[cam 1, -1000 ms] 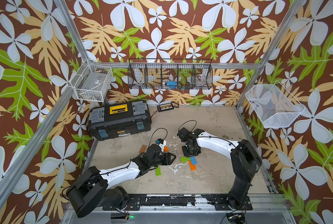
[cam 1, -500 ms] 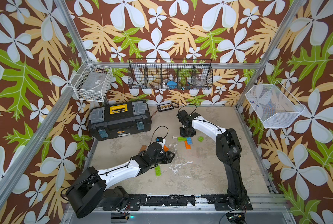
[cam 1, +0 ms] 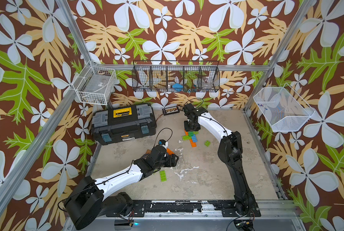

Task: Assemble a small pinwheel with lego
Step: Move the lego brick at the center of the board.

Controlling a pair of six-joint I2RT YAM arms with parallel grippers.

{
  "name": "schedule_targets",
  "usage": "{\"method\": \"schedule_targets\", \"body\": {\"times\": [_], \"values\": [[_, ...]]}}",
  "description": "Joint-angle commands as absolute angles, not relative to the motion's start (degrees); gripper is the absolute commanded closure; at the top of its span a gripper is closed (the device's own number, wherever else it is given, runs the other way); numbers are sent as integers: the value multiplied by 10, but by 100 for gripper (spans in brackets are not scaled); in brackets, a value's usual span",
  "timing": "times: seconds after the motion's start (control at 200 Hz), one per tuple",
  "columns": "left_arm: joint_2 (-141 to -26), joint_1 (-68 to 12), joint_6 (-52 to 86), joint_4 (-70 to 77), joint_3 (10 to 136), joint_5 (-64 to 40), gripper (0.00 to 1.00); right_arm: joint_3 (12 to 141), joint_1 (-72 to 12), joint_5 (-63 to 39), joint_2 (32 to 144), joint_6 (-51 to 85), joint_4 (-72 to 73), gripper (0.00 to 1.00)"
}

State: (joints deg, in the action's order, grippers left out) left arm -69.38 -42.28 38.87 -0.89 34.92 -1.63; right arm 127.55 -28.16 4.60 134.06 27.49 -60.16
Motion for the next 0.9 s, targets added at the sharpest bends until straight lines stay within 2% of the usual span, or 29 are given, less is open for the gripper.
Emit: {"method": "schedule_targets", "body": {"times": [0.0, 0.07, 0.21, 0.47, 0.751, 0.896], "values": [[-684, -414, 385, -75, 360, 36, 19, 1269, -281, 43, 1315, 265, -623, 54], [-681, -407, 393, -127, 372, 77, 27, 1230, -283, 31, 1278, 262, -612, 54], [-682, -405, 416, -245, 395, 159, 29, 1059, -287, -3, 1139, 258, -531, 55], [-712, -366, 406, -258, 361, 113, 23, 792, -289, -65, 909, 259, -440, 55], [-766, -362, 374, -235, 366, 91, 22, 685, -289, -44, 826, 253, -446, 56], [-797, -362, 361, -224, 374, 60, 27, 666, -289, -45, 817, 252, -442, 57]]}}
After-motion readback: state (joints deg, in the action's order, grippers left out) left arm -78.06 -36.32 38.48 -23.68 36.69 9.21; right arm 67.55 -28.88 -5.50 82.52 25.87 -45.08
